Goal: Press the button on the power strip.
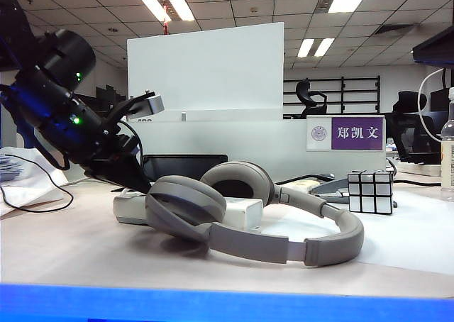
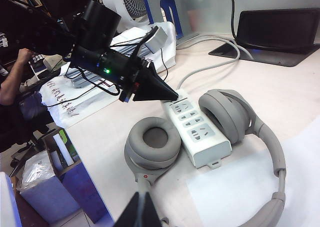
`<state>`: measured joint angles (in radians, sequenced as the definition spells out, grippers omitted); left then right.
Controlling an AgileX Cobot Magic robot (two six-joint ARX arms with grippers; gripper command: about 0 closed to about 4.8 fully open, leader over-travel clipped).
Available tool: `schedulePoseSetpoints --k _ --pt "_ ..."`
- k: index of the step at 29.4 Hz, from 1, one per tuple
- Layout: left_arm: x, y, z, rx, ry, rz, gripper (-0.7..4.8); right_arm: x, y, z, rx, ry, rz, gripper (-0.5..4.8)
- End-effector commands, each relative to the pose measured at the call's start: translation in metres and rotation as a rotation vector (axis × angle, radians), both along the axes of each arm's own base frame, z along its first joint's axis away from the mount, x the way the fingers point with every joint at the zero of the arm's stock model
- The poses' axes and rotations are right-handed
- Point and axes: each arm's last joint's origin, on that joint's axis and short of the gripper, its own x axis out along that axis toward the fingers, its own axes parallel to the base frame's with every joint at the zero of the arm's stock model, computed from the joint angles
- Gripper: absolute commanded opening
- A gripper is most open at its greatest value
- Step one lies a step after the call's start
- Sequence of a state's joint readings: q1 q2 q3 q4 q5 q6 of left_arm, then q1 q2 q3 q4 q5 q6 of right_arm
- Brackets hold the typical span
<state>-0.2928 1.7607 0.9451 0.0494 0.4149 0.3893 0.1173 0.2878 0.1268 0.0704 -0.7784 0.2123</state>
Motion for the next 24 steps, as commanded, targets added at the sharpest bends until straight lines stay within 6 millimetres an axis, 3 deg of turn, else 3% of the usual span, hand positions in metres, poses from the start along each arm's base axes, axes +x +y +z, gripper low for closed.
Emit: schedulePoseSetpoints --k 1,14,24 --pt "-0.003 0.001 -0.014 0.030 0.083 0.010 -0.05 0.000 0.000 0.003 0.000 -0.025 -0.002 0.00" --pt "-0.010 0.003 -0.020 0.060 0.180 0.005 -0.05 0.000 0.000 0.003 -0.002 -0.035 -0.020 0.00" --pt "-0.012 0.005 0.006 0.039 0.085 0.009 -0.05 0.001 0.000 0.006 0.002 -0.064 -0.021 0.00"
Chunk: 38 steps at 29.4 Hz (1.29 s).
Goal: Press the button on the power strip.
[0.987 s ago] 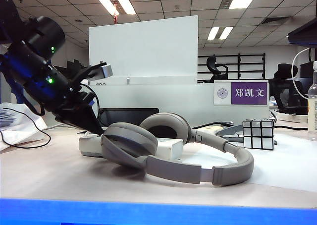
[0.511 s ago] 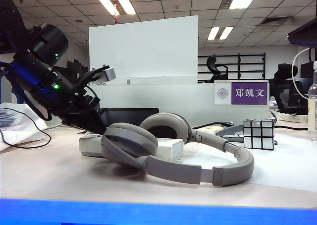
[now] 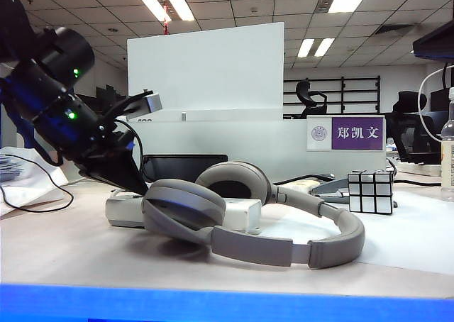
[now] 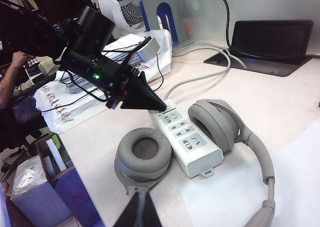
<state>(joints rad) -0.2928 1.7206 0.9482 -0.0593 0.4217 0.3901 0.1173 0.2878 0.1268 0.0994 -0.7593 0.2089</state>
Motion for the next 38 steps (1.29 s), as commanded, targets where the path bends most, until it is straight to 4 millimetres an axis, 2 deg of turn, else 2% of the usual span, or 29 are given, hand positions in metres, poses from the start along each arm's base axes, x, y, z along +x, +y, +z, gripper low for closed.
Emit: schedulePoseSetpoints --k 1,22,38 --pt "-0.0036 0.0021 0.0003 0.024 0.016 0.014 -0.05 0.0000 -0.0001 0.0036 0.002 -0.034 -0.003 0.00" --pt "-0.0086 0.0052 -0.0053 0.111 0.058 0.016 -0.05 0.0000 0.0000 0.0041 0.005 -0.037 -0.002 0.00" --pt "-0.0060 0.0032 -0.0024 0.065 0.025 -0.009 -0.05 0.0000 0.0000 0.0041 0.005 -0.037 -0.001 0.00"
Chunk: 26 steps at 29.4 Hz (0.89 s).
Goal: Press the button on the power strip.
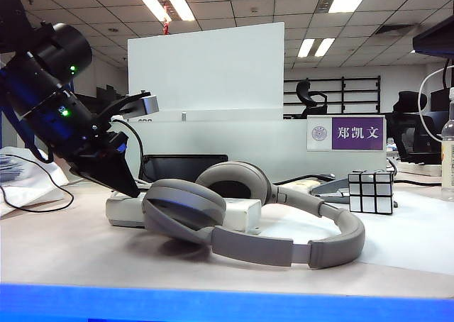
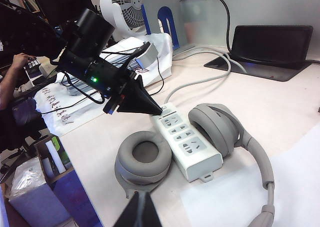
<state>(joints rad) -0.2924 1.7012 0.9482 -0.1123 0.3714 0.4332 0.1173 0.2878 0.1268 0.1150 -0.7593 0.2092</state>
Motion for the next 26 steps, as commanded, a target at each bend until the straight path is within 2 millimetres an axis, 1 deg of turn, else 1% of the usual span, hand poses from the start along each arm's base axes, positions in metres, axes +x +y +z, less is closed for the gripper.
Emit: schedulePoseSetpoints --k 1,8,17,23,26 --pt "-0.002 0.000 -0.005 -0.012 0.028 -0.019 -0.05 0.000 0.000 0.003 0.003 -0.021 -0.001 0.00" --pt "-0.001 0.000 -0.007 -0.019 0.036 -0.024 -0.05 0.000 0.000 0.002 0.007 -0.009 0.002 0.00" --pt "-0.002 0.000 -0.024 0.015 0.115 -0.027 -0.05 -0.001 0.000 -0.001 0.004 0.022 0.012 0.00" --pt "-0.001 0.002 -0.026 0.081 0.097 0.002 -0.05 -0.001 0.000 -0.001 0.003 0.022 0.011 0.00" --pt "-0.001 0.002 -0.027 0.087 0.102 0.005 -0.05 -0.001 0.000 -0.001 0.003 0.022 0.011 0.00"
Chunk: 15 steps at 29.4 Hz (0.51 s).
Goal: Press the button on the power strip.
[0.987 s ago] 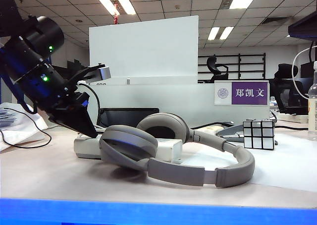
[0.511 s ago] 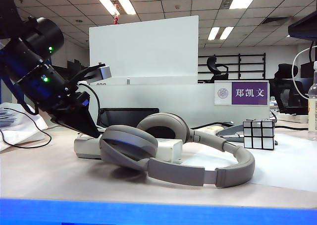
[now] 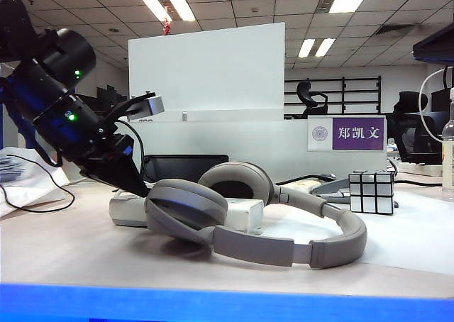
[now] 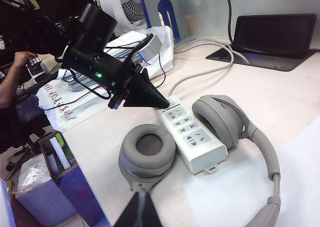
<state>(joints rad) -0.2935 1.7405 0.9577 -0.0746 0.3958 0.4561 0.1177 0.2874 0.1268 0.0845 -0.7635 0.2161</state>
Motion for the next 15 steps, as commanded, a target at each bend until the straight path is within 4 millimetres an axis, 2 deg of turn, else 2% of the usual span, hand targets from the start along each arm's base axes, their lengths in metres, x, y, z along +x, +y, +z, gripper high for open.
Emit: schedulePoseSetpoints --k 1,15 --pt "-0.008 0.005 -0.021 0.099 0.119 0.038 -0.05 0.000 0.000 0.002 0.003 -0.013 0.007 0.00" --pt "-0.011 0.008 -0.031 0.173 0.171 0.063 -0.05 0.000 0.000 0.002 0.003 -0.019 0.006 0.00"
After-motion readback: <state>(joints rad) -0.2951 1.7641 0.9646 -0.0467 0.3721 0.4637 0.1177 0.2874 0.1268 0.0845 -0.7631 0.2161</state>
